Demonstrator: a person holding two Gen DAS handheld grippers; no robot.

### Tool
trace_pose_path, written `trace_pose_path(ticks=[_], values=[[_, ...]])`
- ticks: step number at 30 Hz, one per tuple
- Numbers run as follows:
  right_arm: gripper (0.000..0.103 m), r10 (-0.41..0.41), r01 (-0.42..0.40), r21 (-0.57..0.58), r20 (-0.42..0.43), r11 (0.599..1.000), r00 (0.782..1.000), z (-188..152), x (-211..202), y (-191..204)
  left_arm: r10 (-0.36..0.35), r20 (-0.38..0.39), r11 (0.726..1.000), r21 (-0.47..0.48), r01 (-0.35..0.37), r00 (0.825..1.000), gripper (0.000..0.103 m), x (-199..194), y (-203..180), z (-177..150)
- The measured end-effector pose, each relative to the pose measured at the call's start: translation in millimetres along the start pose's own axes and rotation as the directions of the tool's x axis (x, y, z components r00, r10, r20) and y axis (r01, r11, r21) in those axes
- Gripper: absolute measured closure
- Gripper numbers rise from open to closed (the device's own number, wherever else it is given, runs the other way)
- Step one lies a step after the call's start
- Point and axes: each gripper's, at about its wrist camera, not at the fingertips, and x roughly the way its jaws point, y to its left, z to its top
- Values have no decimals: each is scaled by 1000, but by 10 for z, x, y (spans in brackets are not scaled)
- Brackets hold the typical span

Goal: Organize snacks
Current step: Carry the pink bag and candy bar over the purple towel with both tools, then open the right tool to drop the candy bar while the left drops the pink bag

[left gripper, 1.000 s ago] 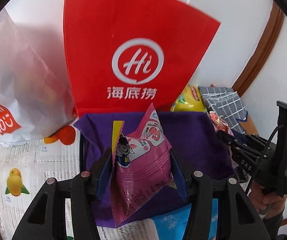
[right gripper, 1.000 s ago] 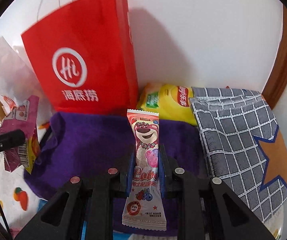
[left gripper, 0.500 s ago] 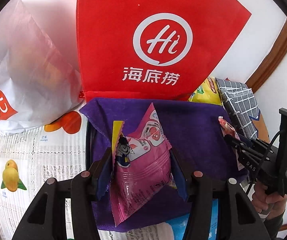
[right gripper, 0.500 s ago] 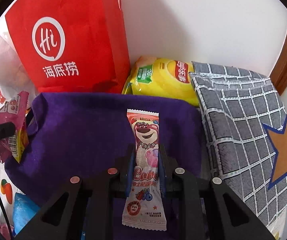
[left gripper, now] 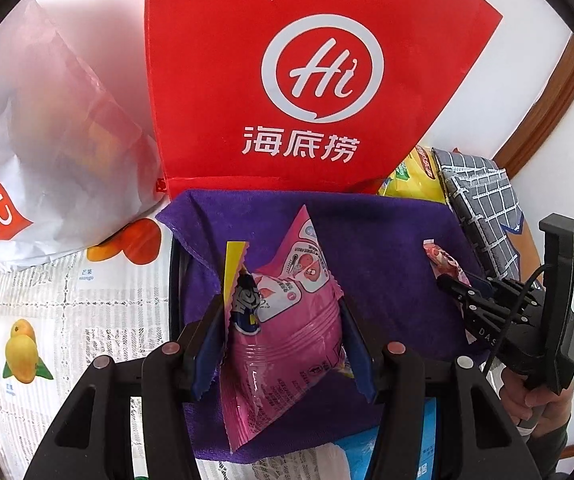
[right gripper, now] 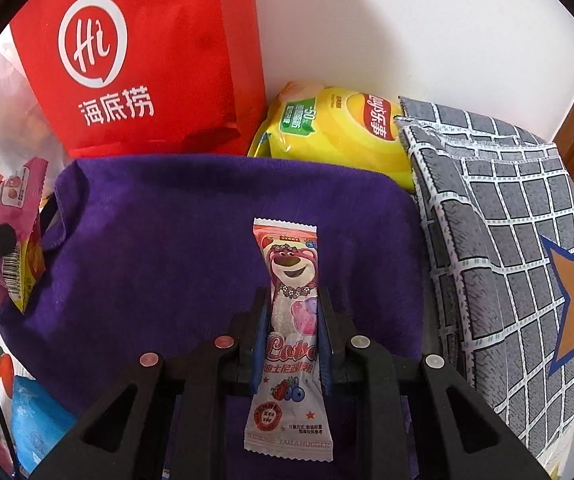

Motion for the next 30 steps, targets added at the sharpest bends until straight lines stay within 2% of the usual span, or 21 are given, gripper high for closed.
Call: trace_pose_path(ticks=[12,17,21,30], values=[[79,-2,2,-15,-11,1000,1000,-19,57,36,-9,-24,1000,15,9,1000,50,93,-68,-12],[77,-2,2,-45,0,999,1000,-36,-42,105,-7,-42,1000,29,9,999,50,148,-104,-23],[68,1,1,-50,31,999,1000,-24,-169,119,-4,-62,999,32,6,998,50,197,-124,-27],[63,0,2,-42,53,999,999,-6,-277,82,8,-102,998,61,-2,995,49,266,-174,-28]])
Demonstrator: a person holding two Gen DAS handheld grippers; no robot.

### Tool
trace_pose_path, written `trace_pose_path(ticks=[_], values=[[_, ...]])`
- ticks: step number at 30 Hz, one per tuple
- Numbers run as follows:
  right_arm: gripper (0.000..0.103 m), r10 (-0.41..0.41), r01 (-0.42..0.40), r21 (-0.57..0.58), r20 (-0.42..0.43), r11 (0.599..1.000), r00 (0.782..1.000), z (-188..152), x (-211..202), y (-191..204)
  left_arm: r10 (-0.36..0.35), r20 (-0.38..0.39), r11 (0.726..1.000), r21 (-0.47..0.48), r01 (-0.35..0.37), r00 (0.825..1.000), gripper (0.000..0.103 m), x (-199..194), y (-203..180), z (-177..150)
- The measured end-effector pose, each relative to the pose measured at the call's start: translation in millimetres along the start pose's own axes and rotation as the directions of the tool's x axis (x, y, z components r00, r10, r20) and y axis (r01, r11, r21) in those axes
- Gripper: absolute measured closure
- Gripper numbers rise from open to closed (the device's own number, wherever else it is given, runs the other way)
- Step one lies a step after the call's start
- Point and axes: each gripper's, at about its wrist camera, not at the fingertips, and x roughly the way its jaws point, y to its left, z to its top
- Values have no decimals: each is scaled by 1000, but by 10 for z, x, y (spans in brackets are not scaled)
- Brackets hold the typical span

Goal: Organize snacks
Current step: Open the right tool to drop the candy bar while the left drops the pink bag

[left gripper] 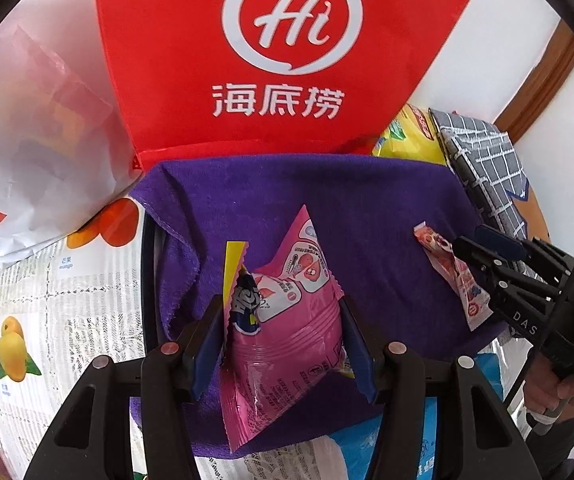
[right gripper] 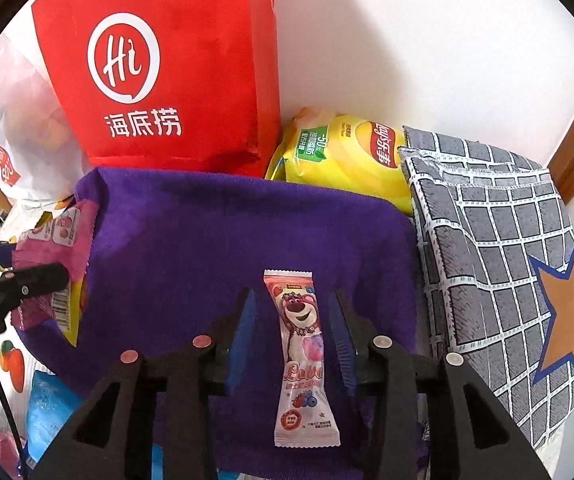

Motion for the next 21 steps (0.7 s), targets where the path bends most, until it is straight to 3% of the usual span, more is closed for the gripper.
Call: trace_pose_path(ticks=[4,18,21], values=[[63,-4,4,-12,-9,1000,1000,-13,8,40,-24,-26,1000,0,24,999,49,42,-5,-4],[57,-1,1,-10,-3,1000,1000,-17,-25,57,4,-26,1000,28,-3,1000,47,10,-39,-29],[55,-3,3,-25,4,1000,1000,-17,-59,101,2,-11,1000,26,-2,1000,37,-34,-45,-25]])
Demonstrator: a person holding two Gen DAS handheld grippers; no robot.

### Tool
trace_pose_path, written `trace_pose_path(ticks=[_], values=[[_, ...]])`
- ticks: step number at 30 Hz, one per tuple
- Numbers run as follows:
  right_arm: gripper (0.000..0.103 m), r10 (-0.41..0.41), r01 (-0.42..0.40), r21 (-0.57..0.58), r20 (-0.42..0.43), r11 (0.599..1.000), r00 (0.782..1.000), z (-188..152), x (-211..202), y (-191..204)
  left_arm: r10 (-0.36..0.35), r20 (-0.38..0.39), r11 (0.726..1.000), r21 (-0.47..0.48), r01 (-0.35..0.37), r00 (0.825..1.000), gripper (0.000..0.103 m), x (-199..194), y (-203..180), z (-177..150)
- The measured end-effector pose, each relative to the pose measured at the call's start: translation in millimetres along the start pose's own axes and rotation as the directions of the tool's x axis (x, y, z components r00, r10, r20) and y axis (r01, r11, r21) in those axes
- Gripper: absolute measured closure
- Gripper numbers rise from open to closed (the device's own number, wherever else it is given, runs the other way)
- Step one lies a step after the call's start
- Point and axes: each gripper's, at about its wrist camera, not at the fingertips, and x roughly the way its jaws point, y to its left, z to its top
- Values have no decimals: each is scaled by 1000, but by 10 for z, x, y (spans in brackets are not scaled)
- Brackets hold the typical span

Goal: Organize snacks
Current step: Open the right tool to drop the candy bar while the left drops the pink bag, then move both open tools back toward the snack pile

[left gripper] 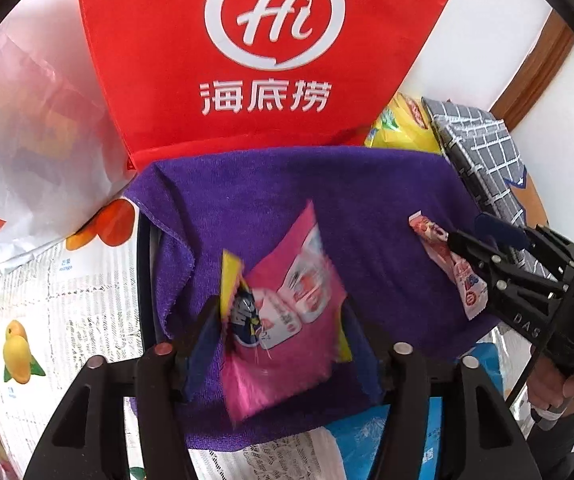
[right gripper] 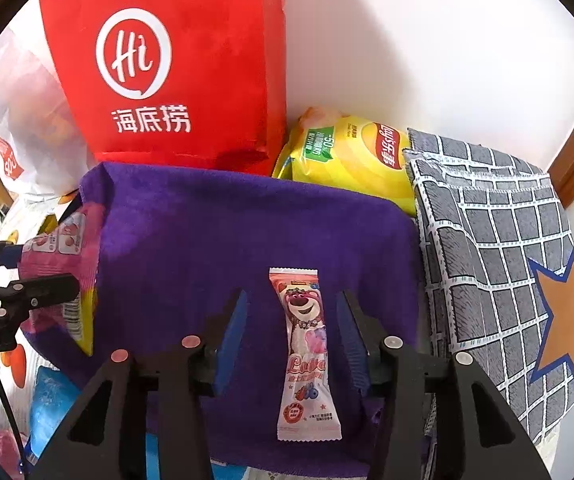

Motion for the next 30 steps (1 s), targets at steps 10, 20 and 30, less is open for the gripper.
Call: trace_pose_path(ticks=[10,20,30], values=[[45,-31,30,24,40,999,999,-40,-266,63,-35,77,999,-2,35,996,27,-316,-47,-65],[30,-68,59,135,62,989,996,-408,-757,-112,-3,152,999,42,-4,988,27,-661,-280,-168],[30,-68,54,213,57,975,996,-811,-1165,-171,-61,198,995,84,45,978,27,-1091,-511,-268]])
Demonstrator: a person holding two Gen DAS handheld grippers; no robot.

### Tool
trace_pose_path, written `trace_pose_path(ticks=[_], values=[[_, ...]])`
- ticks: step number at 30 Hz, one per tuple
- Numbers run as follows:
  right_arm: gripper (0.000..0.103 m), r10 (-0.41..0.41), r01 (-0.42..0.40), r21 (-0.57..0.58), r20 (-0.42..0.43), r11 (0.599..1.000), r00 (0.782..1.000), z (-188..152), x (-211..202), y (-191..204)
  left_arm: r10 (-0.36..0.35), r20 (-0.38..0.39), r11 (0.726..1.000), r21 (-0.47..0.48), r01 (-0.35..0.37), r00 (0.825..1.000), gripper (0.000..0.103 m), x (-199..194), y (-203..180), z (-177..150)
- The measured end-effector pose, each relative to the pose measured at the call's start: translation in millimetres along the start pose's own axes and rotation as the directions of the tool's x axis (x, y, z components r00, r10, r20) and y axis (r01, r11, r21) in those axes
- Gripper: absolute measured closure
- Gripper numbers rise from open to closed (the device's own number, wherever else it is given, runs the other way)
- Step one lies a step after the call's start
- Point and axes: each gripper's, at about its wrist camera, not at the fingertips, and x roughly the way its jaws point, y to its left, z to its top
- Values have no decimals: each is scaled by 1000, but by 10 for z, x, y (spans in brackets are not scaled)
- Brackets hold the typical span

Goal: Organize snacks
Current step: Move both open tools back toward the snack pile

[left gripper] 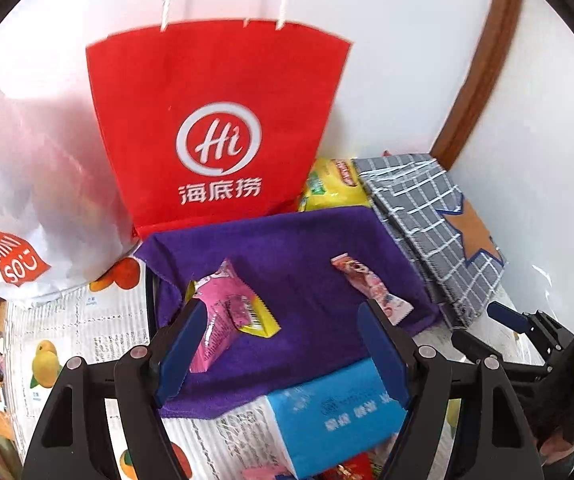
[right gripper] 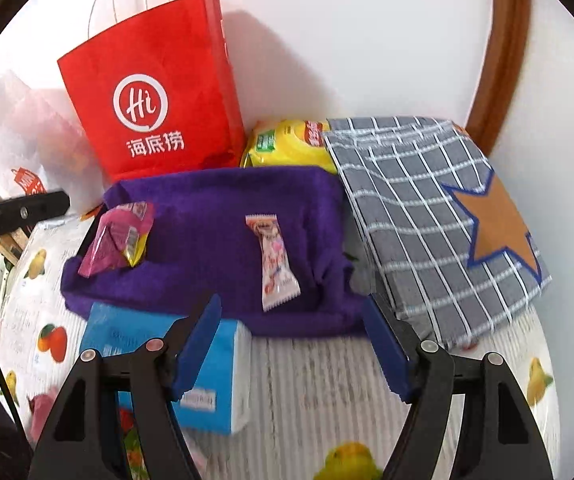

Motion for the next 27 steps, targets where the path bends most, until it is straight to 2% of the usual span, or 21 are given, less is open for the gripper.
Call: trace_pose_path(ticks=[3,6,11,15,20,27], values=[[30,-35,35,-14,37,999,999,-98,-169,21,-31,4,999,19,31,1000,27,-143,-117,-81],[30,-66,67,-16,61,998,996,-196,-310,56,-18,9,998,61,17,1000,27,-262,-216,-179],[30,-33,33,-2,25,999,999,-366,-398,115,-9,6,997,75,9,1000,27,-405,-242,-323],[30,-29,29,-23,28,999,999,-510,-469,210,-6,2,998,59,6,1000,27,-497,-209,-423],[30,32,-32,8,26,999,999,-728,-505,297,8,-6,999,43,-7,1000,27,-576,-143,-579],[30,56,-58,-34,-50,998,997,-996,-400,440,14,-36,1000,5,-14,999,27,-572,-17,-862]])
